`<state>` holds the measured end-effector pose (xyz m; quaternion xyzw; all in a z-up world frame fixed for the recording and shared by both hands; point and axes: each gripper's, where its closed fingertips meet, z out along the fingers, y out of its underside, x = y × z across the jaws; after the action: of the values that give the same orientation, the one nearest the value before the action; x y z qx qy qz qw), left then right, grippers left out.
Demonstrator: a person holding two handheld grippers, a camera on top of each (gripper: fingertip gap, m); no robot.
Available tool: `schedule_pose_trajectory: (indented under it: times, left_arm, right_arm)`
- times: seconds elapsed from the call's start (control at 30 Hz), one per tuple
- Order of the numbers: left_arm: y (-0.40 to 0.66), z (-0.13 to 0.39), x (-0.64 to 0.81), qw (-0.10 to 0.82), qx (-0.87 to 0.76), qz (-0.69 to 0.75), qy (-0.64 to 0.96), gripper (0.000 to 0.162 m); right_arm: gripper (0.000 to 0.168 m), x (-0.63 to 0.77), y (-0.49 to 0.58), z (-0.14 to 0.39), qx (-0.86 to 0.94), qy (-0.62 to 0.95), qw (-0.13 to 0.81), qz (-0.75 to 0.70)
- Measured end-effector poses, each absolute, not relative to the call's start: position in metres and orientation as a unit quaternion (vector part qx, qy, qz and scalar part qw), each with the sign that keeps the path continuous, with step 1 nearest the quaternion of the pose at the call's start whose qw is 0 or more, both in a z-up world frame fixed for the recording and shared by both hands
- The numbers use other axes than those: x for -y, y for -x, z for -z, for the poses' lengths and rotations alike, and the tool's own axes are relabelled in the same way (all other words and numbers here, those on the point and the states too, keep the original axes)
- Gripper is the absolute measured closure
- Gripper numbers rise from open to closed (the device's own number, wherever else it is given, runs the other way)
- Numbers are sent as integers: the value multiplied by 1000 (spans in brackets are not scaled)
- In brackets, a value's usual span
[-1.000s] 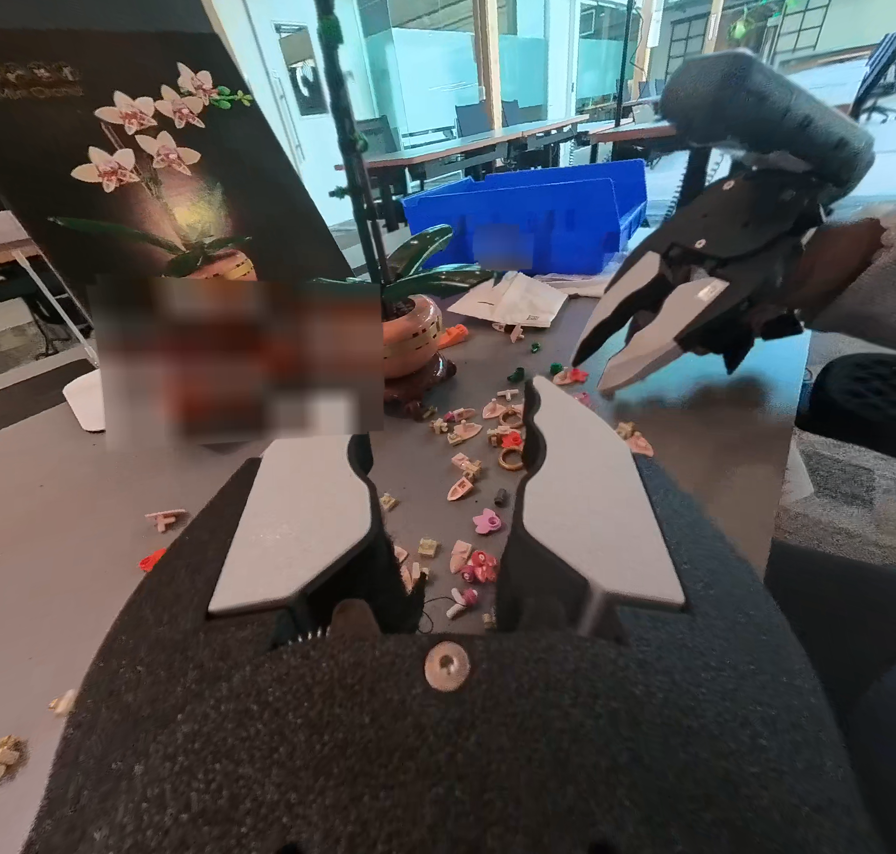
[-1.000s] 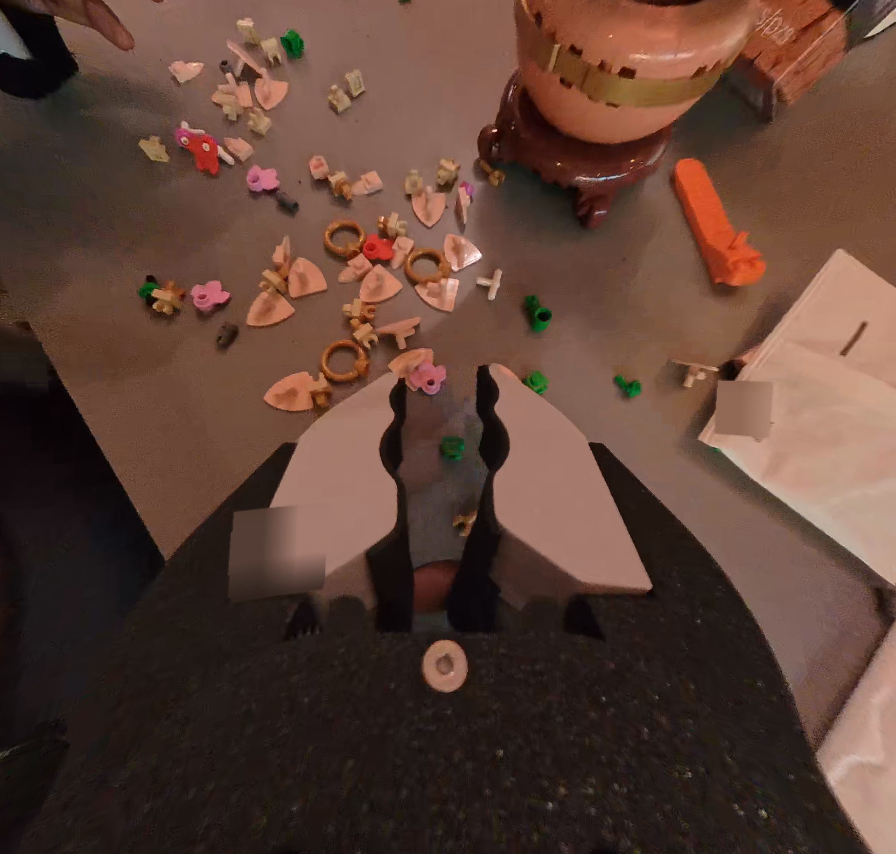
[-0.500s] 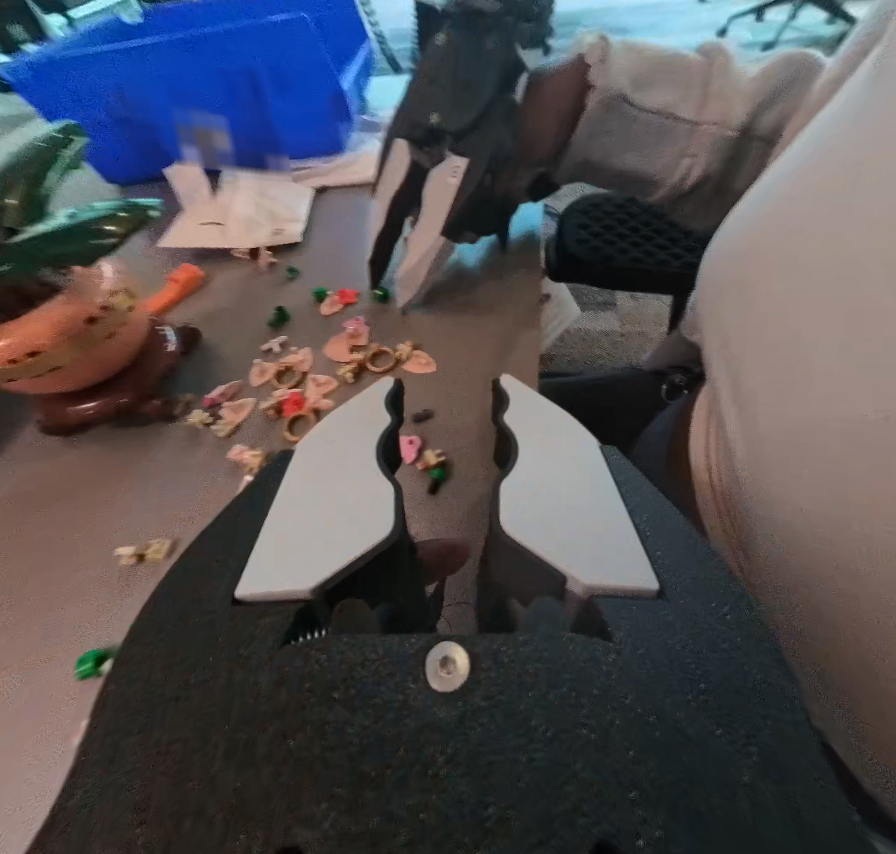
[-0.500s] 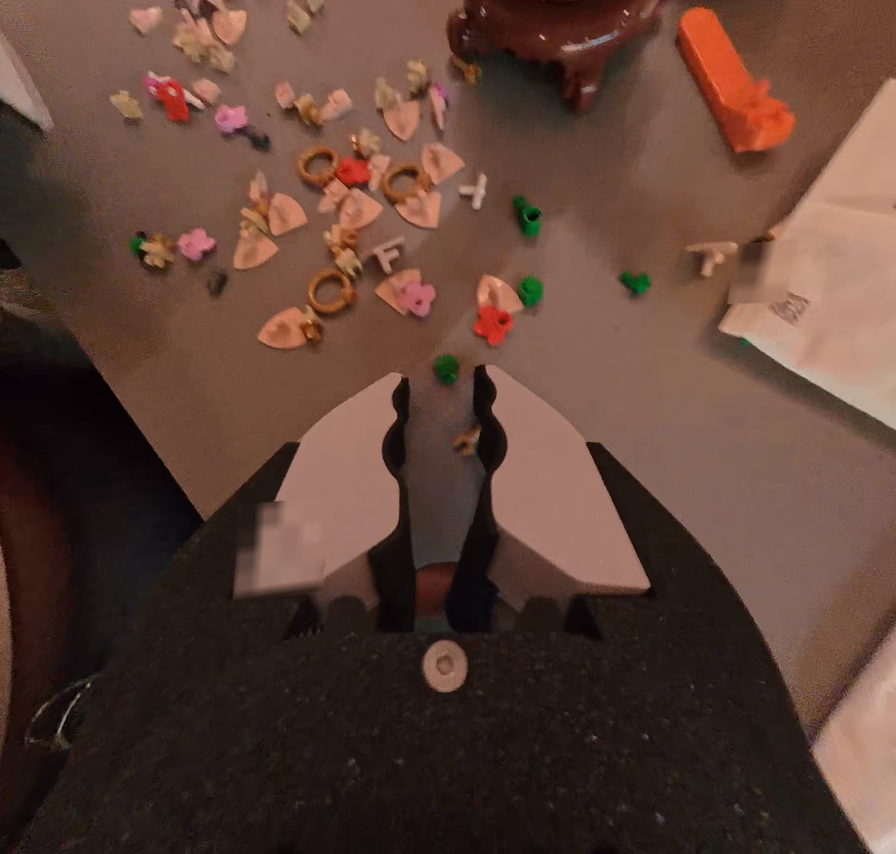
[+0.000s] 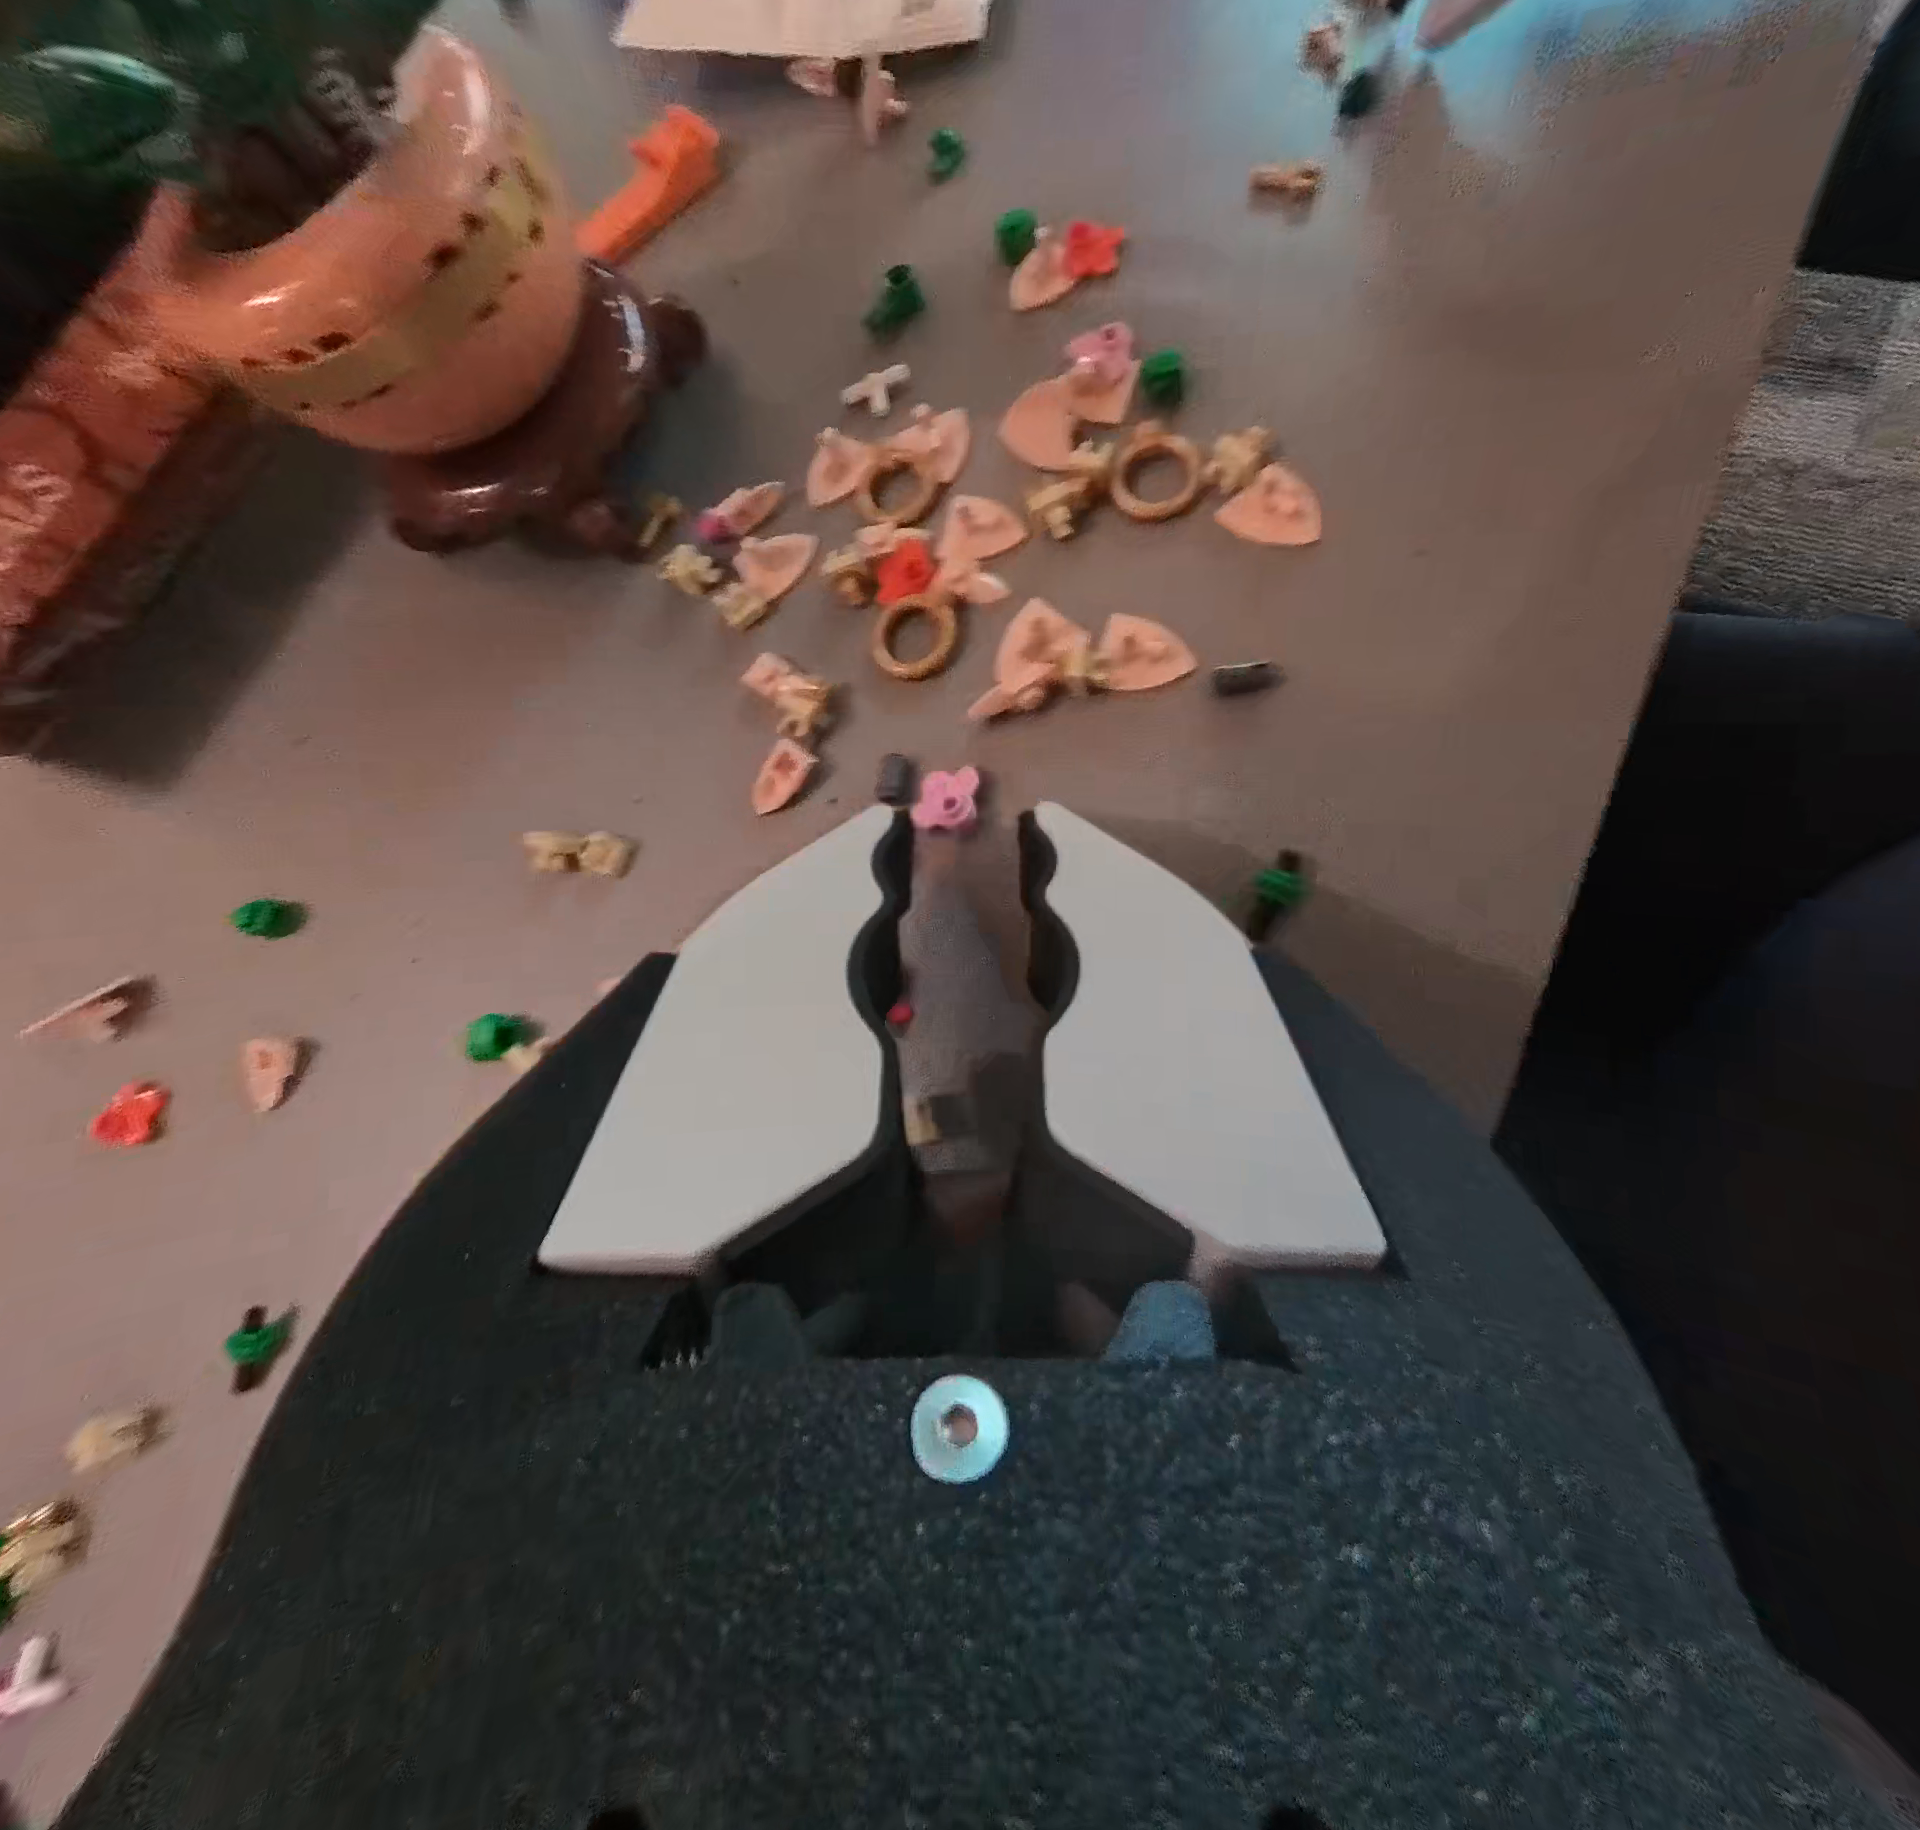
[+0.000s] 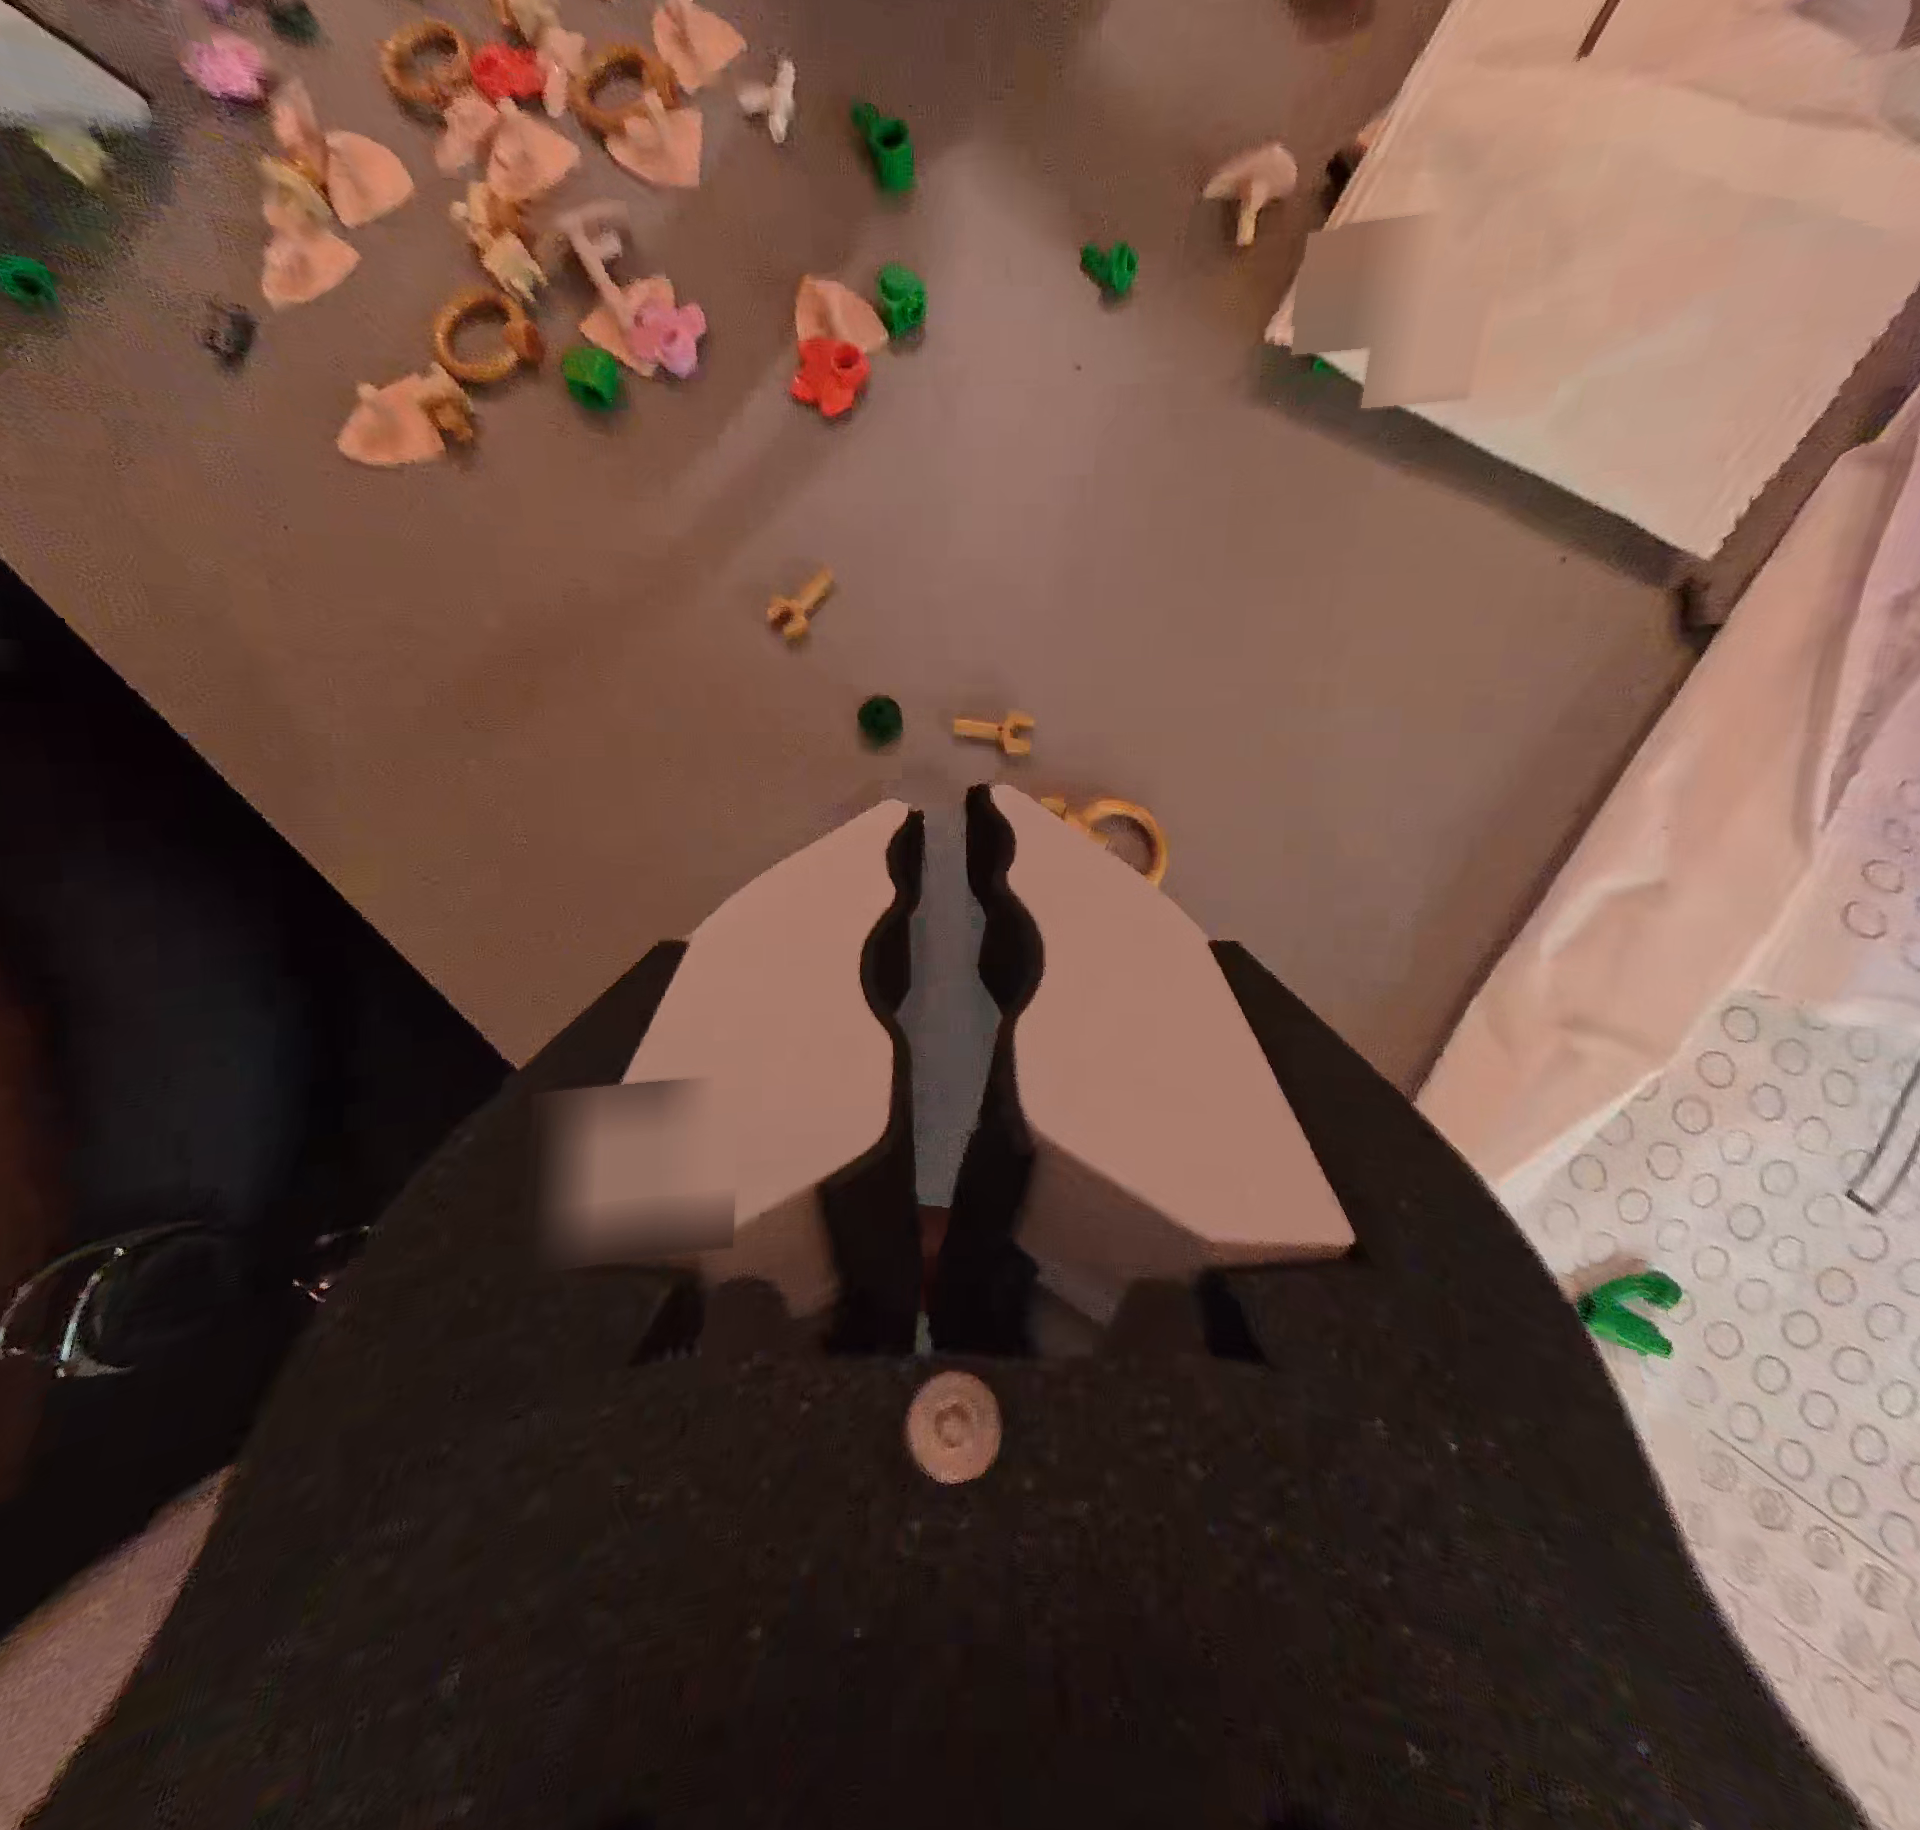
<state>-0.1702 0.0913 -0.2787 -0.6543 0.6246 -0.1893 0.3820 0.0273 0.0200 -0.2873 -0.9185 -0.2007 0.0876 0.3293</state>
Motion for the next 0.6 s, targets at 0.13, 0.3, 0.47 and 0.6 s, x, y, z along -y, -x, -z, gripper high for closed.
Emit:
schedule_pose_trajectory:
  times: [0.13, 0.3, 0.47, 0.6]
  left_arm:
    - [187, 250, -125, 475, -570, 160, 651, 126]
    - [202, 233, -136, 511, -534, 149, 657, 102]
    - [203, 237, -114, 492, -542, 214, 647, 89]
    - [206, 244, -108, 473, -547, 224, 653, 59]
  right_arm:
    - [153, -47, 17, 287, 224, 893, 369, -127]
    - [149, -76, 45, 278, 254, 866, 415, -116]
    - [155, -51, 44, 266, 302, 847, 407, -159]
    - [155, -31, 65, 275, 363, 829, 380, -189]
